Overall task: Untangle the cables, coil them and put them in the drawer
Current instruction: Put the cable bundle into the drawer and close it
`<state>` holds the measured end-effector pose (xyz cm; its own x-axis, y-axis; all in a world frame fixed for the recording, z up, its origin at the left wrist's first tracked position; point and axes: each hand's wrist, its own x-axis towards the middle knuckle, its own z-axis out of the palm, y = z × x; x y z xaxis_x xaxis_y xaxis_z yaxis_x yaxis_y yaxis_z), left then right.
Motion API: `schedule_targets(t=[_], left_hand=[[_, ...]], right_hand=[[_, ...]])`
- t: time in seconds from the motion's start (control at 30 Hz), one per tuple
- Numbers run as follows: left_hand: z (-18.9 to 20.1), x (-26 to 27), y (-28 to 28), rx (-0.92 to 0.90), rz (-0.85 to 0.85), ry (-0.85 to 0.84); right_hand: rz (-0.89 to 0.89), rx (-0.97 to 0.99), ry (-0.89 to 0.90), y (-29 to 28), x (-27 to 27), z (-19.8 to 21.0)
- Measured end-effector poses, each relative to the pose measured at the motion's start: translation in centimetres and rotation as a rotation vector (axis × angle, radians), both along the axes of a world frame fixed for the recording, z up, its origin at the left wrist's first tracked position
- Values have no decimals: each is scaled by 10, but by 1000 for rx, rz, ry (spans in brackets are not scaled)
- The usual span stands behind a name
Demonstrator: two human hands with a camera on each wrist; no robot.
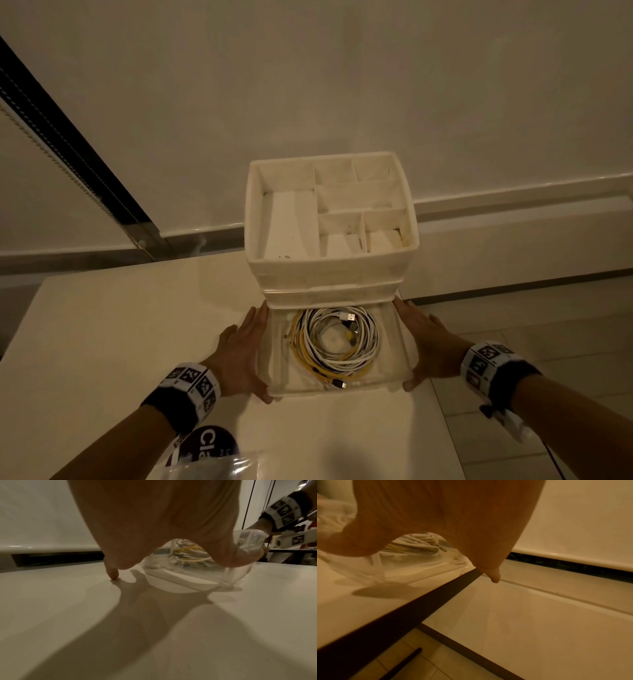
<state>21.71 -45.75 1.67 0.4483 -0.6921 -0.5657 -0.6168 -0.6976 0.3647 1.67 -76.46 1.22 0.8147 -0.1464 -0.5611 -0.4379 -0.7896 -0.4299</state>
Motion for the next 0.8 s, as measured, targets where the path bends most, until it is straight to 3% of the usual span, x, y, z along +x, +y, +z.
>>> schedule_targets(t=[0.33, 0.53, 0.8], left_hand=[[-4, -3, 4, -172, 95, 112], [-8, -3, 5, -254, 157, 159], [-2, -3, 3, -188, 124, 123]], right_hand=[[-132, 268, -161, -4, 0, -2], [-137, 319, -165, -3, 1, 5], [-36, 135, -100, -1, 6, 11]])
